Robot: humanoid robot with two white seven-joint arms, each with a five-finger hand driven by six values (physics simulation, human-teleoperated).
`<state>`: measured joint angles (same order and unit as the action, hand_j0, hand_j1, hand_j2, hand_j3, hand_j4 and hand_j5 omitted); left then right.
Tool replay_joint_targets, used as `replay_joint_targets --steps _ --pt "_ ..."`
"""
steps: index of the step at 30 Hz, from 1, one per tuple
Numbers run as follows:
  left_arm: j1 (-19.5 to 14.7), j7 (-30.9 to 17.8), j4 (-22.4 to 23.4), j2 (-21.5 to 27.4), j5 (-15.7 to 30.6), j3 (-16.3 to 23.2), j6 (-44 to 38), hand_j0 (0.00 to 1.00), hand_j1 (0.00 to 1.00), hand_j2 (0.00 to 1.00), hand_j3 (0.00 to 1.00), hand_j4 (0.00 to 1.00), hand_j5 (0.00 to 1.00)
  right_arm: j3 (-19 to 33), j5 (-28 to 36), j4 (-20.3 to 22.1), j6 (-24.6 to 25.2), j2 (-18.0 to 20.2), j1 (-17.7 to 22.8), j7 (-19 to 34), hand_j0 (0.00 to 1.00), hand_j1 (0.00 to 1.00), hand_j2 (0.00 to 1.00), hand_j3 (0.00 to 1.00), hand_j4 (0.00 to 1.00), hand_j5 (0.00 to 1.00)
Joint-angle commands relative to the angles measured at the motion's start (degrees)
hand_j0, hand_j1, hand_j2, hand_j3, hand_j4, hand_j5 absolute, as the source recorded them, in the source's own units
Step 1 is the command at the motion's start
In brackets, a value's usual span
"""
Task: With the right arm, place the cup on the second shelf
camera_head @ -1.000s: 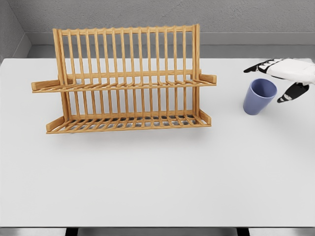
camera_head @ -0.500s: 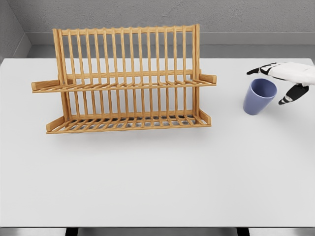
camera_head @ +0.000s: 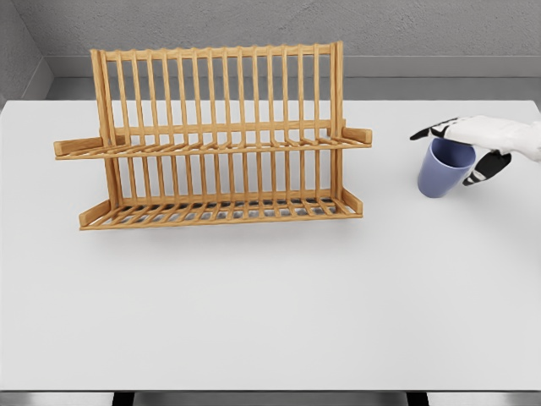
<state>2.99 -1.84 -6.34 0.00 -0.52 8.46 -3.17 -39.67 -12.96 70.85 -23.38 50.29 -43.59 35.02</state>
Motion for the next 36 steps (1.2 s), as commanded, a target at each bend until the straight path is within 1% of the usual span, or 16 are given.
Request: replay_joint_targets --steps 1,2,3,4,6,8,11,16,20,23,24,29,30,32,36 --pt "0.0 0.0 0.0 0.0 0.0 0.0 0.0 1.00 1.00 1.00 1.00 1.00 1.00 -0.3 0.2 0.1 0.2 0.0 0.0 0.0 0.78 0.78 0.78 0.78 0.78 0.78" --pt "0.0 0.0 0.0 0.0 0.0 0.0 0.0 1.00 1.00 1.00 1.00 1.00 1.00 -0.3 0.2 0.0 0.3 0.0 0.0 0.0 0.78 0.78 0.78 0.78 0.78 0.78" --pt "0.0 0.0 0.0 0.0 0.0 0.0 0.0 1.00 1.00 1.00 1.00 1.00 1.00 -0.3 0.2 0.1 0.3 0.0 0.0 0.0 0.74 0.74 0.74 0.74 0.74 0.74" --pt "0.0 0.0 0.0 0.0 0.0 0.0 0.0 1.00 1.00 1.00 1.00 1.00 1.00 -0.3 0.2 0.1 0.3 0.0 0.0 0.0 0.71 0.71 0.71 0.71 0.71 0.71" --pt "0.0 0.0 0.0 0.0 0.0 0.0 0.0 1.00 1.00 1.00 1.00 1.00 1.00 -0.3 0.2 0.1 0.4 -0.1 -0.2 0.0 0.71 0.71 0.71 0.71 0.71 0.71" --pt "0.0 0.0 0.0 0.0 0.0 0.0 0.0 1.00 1.00 1.00 1.00 1.00 1.00 -0.3 0.2 0.2 0.4 -0.1 -0.2 0.0 0.67 0.67 0.67 0.67 0.67 0.67" --pt "0.0 0.0 0.0 0.0 0.0 0.0 0.0 1.00 1.00 1.00 1.00 1.00 1.00 -0.3 0.2 0.3 0.4 -0.1 -0.5 0.0 0.65 0.65 0.65 0.65 0.65 0.65" --pt "0.0 0.0 0.0 0.0 0.0 0.0 0.0 1.00 1.00 1.00 1.00 1.00 1.00 -0.2 0.1 0.4 0.4 0.0 -1.1 0.0 0.63 0.63 0.63 0.63 0.63 0.63" --pt "0.0 0.0 0.0 0.0 0.0 0.0 0.0 1.00 1.00 1.00 1.00 1.00 1.00 0.3 0.0 1.3 0.3 0.1 -1.4 0.0 0.63 0.63 0.63 0.63 0.63 0.63" --pt "0.0 0.0 0.0 0.0 0.0 0.0 0.0 1.00 1.00 1.00 1.00 1.00 1.00 0.4 0.0 3.0 0.3 0.5 -1.6 0.0 0.63 0.63 0.63 0.63 0.63 0.63" --pt "0.0 0.0 0.0 0.0 0.0 0.0 0.0 1.00 1.00 1.00 1.00 1.00 1.00 0.5 0.0 3.1 0.3 0.5 -2.3 0.0 0.63 0.63 0.63 0.63 0.63 0.63" --pt "0.0 0.0 0.0 0.0 0.0 0.0 0.0 1.00 1.00 1.00 1.00 1.00 1.00 2.8 -0.1 3.2 -0.2 0.6 -2.6 0.0 0.63 0.63 0.63 0.63 0.63 0.63" --pt "0.0 0.0 0.0 0.0 0.0 0.0 0.0 1.00 1.00 1.00 1.00 1.00 1.00 2.9 -0.1 4.6 0.1 0.6 -2.6 0.0 0.63 0.63 0.63 0.63 0.63 0.63" --pt "0.0 0.0 0.0 0.0 0.0 0.0 0.0 1.00 1.00 1.00 1.00 1.00 1.00 3.0 -0.1 5.4 0.2 0.6 -3.0 0.0 0.63 0.63 0.63 0.63 0.63 0.63" --pt "0.0 0.0 0.0 0.0 0.0 0.0 0.0 1.00 1.00 1.00 1.00 1.00 1.00 5.7 -0.1 7.7 -0.1 1.1 -3.1 0.0 0.63 0.63 0.63 0.63 0.63 0.63"
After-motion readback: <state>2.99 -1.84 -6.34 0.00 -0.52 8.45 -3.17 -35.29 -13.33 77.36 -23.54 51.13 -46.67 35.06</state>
